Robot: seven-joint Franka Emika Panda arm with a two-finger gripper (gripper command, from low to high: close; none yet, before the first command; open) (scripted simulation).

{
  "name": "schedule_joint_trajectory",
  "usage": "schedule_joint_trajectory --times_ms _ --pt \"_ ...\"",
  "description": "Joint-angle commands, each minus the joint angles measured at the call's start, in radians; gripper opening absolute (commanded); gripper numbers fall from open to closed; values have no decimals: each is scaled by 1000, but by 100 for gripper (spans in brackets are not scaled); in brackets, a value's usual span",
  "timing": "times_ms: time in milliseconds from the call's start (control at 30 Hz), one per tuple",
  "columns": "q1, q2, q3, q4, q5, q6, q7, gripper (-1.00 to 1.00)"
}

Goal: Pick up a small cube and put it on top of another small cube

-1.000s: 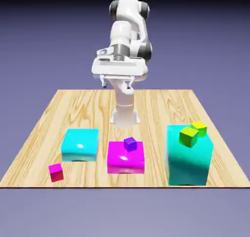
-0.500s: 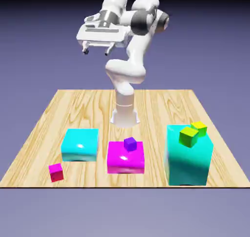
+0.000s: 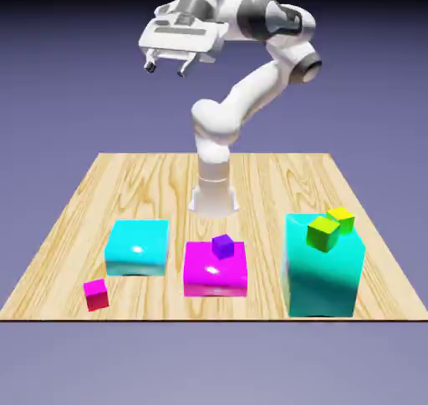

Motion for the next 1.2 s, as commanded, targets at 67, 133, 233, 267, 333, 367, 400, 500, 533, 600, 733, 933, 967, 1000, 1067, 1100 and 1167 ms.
schedule_joint_trajectory --times_ms 67,133,233,267,333,367,400,500,533,600,733,933,967,1000,1067,1100,1167 --pt "-109 -40 61 45 60 -72 -4 0" --pt "-181 -67 102 75 100 -119 -7 0" --pt "-290 -107 163 120 160 -191 -11 0" --pt "-326 -120 183 135 180 -215 -12 0" --pt "-399 -146 224 165 220 -262 -15 0" --pt "-435 -160 244 180 240 -286 -16 0" --pt "-471 -173 265 195 260 -310 -17 0" --pt "-580 -213 326 240 320 -381 -21 0" --pt "-616 -226 346 255 340 -405 -22 0" --pt "-689 -253 387 285 380 -453 -25 0" --pt "-834 -306 468 345 460 -548 -30 0" --pt "-1051 -386 591 435 580 -691 -38 0" --pt "-1087 -399 611 450 600 -715 -40 0" --pt "-1124 -413 631 465 620 -739 -41 0" --pt "-1196 -439 672 495 660 -786 -44 0" --pt "-1232 -453 692 510 680 -810 -45 0" --pt "-1305 -479 733 540 720 -858 -48 0"
